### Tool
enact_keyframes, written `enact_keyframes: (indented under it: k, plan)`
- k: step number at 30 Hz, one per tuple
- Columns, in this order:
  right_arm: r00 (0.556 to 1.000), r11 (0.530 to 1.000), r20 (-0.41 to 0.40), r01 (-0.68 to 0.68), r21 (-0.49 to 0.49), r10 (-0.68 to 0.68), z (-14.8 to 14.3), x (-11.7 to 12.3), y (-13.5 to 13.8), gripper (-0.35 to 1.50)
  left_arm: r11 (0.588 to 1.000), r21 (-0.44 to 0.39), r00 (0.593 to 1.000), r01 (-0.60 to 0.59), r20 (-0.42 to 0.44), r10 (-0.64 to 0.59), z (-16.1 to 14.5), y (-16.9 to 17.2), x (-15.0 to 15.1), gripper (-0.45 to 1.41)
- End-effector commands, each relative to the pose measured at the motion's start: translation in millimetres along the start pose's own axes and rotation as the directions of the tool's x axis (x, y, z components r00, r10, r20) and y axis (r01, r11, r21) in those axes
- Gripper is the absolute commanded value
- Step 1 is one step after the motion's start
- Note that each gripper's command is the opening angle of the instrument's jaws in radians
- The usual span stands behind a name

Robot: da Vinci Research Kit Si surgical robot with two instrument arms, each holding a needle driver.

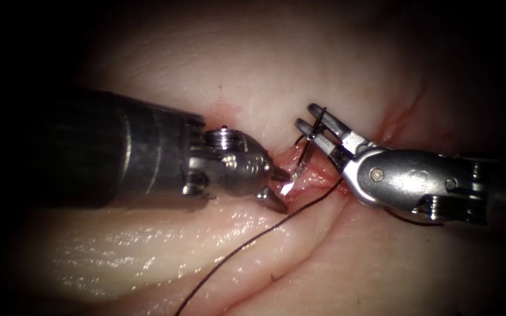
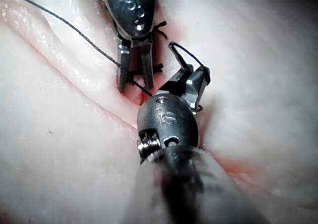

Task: Wound Closure

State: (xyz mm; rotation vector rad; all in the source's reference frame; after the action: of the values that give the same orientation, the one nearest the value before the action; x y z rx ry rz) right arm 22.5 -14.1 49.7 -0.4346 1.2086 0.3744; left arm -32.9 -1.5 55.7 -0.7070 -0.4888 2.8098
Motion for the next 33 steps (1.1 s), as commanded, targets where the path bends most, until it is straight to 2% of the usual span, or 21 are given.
enact_keyframes:
  k: [1,3,5,6,7,9,19,26,33]
  plan:
    - [1.000,1.000,-0.004,-0.002,0.002,0.002,0.8,0.0,-0.2,-0.35,1.000,0.001,1.000,-0.006,-0.007,0.006,0.6,-0.3,0.4,0.24]
    - [1.000,1.000,-0.002,-0.008,0.003,0.008,0.8,0.3,0.3,-0.35,0.996,0.086,0.999,-0.015,-0.033,0.018,-0.6,-0.2,0.9,0.15]
    - [1.000,1.000,-0.001,-0.012,0.005,0.012,0.7,0.5,0.6,-0.35,0.994,0.112,0.999,-0.018,-0.042,0.023,-0.9,0.1,1.0,0.14]
    - [1.000,1.000,-0.001,-0.017,0.007,0.017,0.6,0.9,1.0,-0.35,0.991,0.137,0.998,-0.013,-0.059,0.022,-1.2,0.8,1.0,0.04]
    - [1.000,1.000,-0.001,-0.017,0.007,0.017,0.6,0.9,1.0,-0.35,0.991,0.137,0.998,-0.013,-0.059,0.022,-1.2,0.8,1.0,0.04]
    - [1.000,1.000,-0.001,-0.023,0.014,0.023,0.3,1.3,1.4,-0.35,0.987,0.163,0.997,-0.010,-0.072,0.022,-1.2,1.7,0.8,-0.08]
    - [1.000,0.999,-0.004,0.010,0.042,-0.010,0.1,1.9,2.9,-0.35,0.988,0.154,0.996,0.026,-0.087,-0.013,0.9,4.3,-0.9,-0.11]
    - [1.000,0.996,0.004,0.025,0.084,-0.026,0.1,1.7,2.7,-0.35,0.988,0.154,0.996,0.021,-0.088,-0.008,0.9,5.0,-0.8,-0.11]
    - [0.998,0.984,0.009,0.052,0.173,-0.054,-0.1,1.7,2.7,-0.35,0.987,0.158,0.997,0.007,-0.080,0.006,0.5,5.2,-0.4,-0.11]
